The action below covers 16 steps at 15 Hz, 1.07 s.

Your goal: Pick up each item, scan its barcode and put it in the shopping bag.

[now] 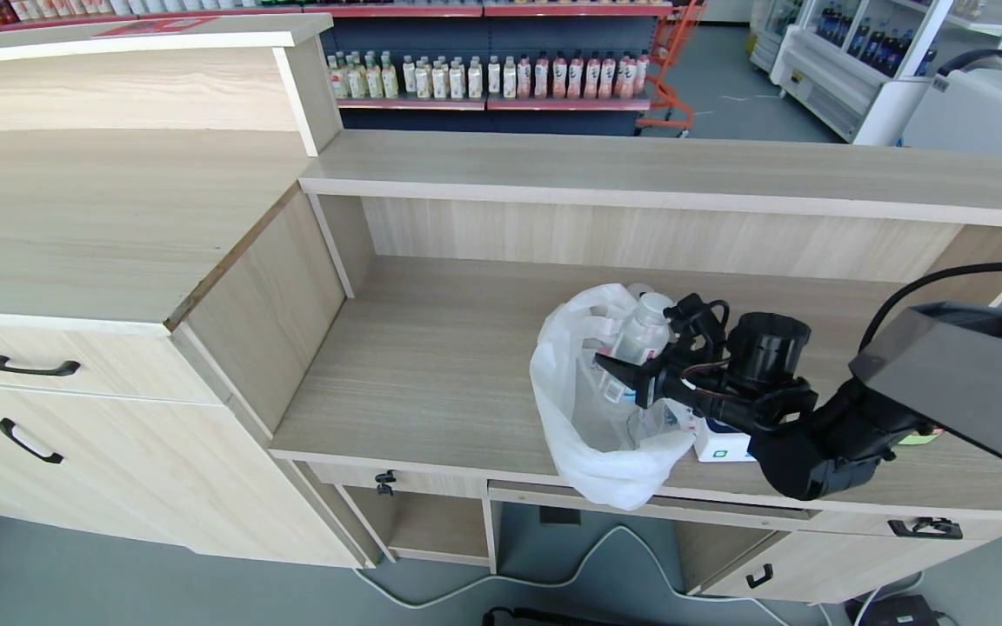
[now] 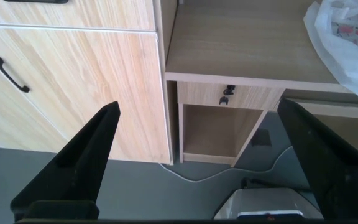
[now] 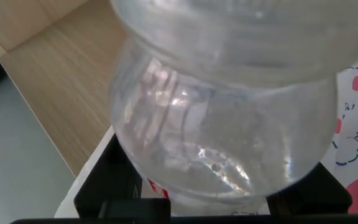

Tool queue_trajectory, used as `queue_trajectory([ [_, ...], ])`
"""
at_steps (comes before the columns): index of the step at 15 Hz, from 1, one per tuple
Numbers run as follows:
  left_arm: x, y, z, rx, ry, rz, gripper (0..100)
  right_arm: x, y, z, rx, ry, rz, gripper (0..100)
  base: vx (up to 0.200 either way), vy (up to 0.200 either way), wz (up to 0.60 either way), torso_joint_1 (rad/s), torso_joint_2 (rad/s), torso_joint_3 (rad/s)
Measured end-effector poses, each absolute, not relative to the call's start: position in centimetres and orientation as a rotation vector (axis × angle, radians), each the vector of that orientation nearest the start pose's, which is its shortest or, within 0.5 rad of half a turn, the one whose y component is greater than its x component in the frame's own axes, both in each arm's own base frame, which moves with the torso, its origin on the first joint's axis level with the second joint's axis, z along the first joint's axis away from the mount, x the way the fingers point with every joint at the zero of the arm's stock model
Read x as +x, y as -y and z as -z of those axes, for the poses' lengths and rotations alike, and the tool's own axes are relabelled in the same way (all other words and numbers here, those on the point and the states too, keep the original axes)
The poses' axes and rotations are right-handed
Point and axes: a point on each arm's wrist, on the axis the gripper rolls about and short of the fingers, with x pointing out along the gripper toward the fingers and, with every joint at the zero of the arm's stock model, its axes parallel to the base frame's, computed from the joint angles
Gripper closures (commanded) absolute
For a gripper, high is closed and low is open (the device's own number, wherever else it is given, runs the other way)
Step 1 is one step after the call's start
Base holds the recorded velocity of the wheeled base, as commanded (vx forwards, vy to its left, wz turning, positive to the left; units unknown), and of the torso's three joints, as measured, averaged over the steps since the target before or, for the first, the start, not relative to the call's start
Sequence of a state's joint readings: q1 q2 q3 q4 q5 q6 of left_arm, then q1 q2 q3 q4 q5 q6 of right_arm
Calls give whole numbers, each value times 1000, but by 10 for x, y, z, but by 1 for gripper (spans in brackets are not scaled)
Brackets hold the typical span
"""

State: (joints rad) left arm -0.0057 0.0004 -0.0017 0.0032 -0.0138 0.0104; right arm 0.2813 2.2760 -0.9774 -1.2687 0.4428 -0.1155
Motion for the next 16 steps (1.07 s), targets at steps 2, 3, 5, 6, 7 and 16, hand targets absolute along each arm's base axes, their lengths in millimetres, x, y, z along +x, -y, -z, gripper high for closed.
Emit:
queue_trajectory([
  [2, -23, 0, -76, 11, -1, 20, 0, 391, -125, -69, -124, 23, -745, 100, 0, 0, 0, 0, 0, 0],
  [3, -23, 0, -76, 11, -1, 19, 0, 389, -125, -65, -125, 19, -749, 100, 0, 0, 0, 0, 0, 0],
  [5, -23, 0, -76, 11, -1, 19, 0, 383, -128, -56, -137, 40, -763, 100, 0, 0, 0, 0, 0, 0],
  [6, -23, 0, -76, 11, -1, 19, 0, 381, -128, -50, -156, 38, -765, 100, 0, 0, 0, 0, 0, 0],
  [7, -23, 0, -76, 10, -1, 19, 0, 381, -127, -45, -173, 33, -763, 100, 0, 0, 0, 0, 0, 0],
  [16, -23, 0, -76, 11, -1, 19, 0, 390, -126, -20, -226, 20, -760, 0, 0, 0, 0, 0, 0, 0],
])
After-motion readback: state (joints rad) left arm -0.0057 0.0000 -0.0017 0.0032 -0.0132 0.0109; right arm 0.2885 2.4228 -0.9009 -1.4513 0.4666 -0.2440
